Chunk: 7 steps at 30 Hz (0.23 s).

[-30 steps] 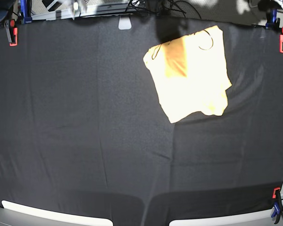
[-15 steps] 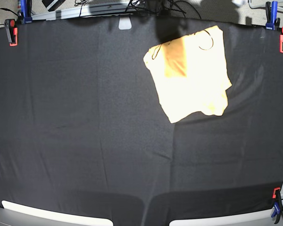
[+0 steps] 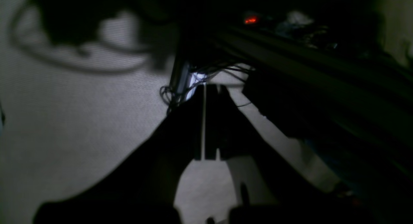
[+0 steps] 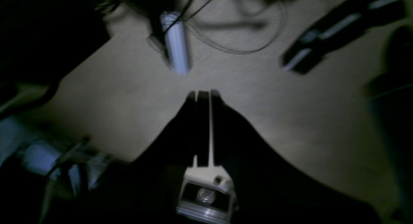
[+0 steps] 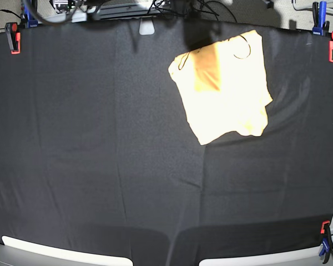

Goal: Layout the t-shirt on the table in an organized manner, then fold the t-shirt properly

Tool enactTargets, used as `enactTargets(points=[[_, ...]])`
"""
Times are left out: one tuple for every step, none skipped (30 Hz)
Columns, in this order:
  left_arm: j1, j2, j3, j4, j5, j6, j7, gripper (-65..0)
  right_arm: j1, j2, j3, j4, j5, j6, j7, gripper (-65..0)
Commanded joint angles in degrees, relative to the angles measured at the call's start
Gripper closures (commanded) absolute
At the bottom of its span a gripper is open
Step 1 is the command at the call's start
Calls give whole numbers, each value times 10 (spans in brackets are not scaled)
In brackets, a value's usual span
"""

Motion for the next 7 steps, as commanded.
enactTargets(points=[[-8,-5,-1,-5,-4,0,-4,0,9,8,2,-9,14,8,-3,0],[-16,-4,-1,-13,-4,1,-1,0,18,8,2,-20,23,12,-4,0],[-23,-3,-1,-19,-4,1,0,0,25,8,2,-28,32,18,-7,0],[-28,-2,-1,-23,-4,1,0,0,28,8,2,-31,39,25,-9,0],[-31,-1,-1,-25,-4,1,0,0,28,8,2,-31,46,32,-10,0],[-33,0,-1,-26,-4,1,0,0,28,8,2,-31,50,36,-9,0],[-35,1,-1,-25,-4,1,-1,0,28,8,2,-31,50,36,-9,0]])
